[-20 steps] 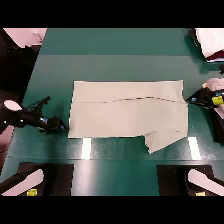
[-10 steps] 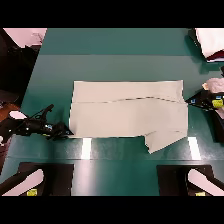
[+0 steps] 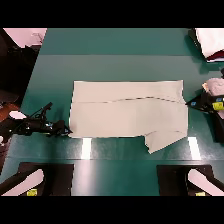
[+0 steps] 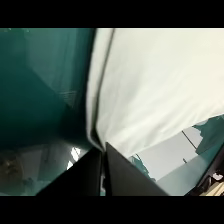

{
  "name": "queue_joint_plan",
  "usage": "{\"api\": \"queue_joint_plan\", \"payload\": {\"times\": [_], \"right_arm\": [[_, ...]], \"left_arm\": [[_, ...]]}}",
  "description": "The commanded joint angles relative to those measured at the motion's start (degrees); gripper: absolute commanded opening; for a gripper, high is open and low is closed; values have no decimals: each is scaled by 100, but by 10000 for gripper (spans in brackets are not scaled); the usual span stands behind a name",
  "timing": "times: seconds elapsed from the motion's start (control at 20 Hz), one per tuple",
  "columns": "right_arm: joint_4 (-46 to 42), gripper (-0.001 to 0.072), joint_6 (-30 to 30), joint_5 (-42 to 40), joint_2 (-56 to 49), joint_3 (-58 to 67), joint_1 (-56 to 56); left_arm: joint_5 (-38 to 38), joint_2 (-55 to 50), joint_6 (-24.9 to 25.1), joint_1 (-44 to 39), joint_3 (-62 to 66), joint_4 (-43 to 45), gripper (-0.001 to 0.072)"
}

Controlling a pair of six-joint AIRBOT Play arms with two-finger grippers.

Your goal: Fold the shirts.

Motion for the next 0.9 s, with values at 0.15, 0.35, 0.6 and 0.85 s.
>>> {"api": "queue_joint_plan", "payload": {"times": [0.15,0.35,0.6,0.85], "right_arm": [[-1235,321,413,-22,715,-1670,-968],[-1169,374,422,-94,907,-2562,-1318],[-772,373,566,-459,887,-3106,-1309],[-704,372,664,-988,859,-3191,-640]], "left_arm": [[-291,7,35,2,866,-61,24],[-297,4,35,2,1084,-129,25],[-317,4,37,2,1082,-136,25],[-354,4,37,2,1082,-142,25]]}}
